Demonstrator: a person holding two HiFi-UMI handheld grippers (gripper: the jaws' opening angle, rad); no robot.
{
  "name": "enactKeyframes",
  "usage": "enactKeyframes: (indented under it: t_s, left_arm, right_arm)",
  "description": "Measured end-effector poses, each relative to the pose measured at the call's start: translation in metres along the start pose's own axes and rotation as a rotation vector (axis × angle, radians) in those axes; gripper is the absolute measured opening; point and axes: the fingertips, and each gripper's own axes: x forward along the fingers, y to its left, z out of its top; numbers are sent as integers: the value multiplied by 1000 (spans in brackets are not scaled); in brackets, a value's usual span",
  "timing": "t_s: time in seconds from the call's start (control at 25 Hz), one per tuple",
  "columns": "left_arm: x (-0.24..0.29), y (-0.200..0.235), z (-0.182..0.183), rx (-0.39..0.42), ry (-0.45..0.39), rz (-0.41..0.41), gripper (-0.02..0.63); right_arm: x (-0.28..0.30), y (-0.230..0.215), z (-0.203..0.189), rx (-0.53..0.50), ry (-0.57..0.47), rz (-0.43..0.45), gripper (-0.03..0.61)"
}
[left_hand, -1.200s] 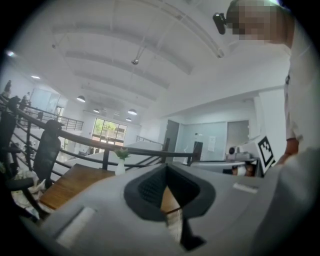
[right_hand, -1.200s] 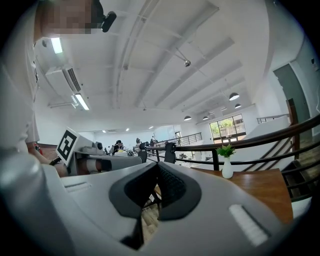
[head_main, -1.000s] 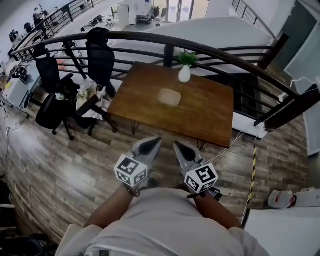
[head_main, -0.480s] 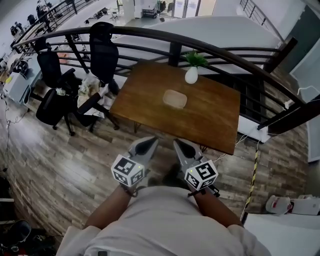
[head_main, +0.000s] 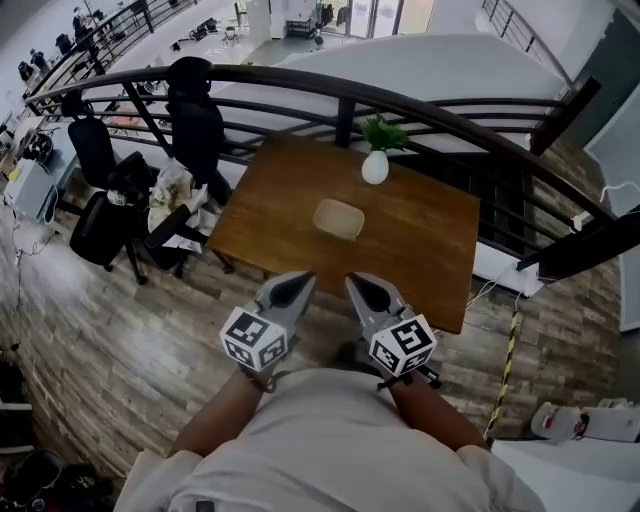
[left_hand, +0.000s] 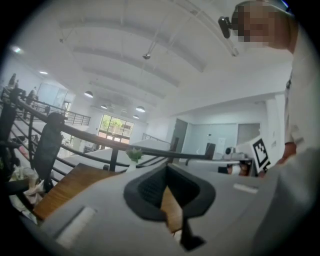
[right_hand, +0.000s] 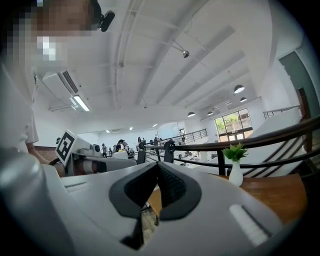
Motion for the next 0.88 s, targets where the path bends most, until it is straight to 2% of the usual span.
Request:
enactKeyframes:
  t_s: [0.36,0.56,0.88]
  left_arm:
    - [91,17,17,19,15,-9,3]
    - [127,16,22,0,32,-76,3]
    - [181,41,36,7,57,-186,3]
  right_arm:
    - [1,-92,27,0,-15,-16,5]
    - [3,-122,30,23,-18,-56,5]
    - [26,-164,46,18,-29,-144,5]
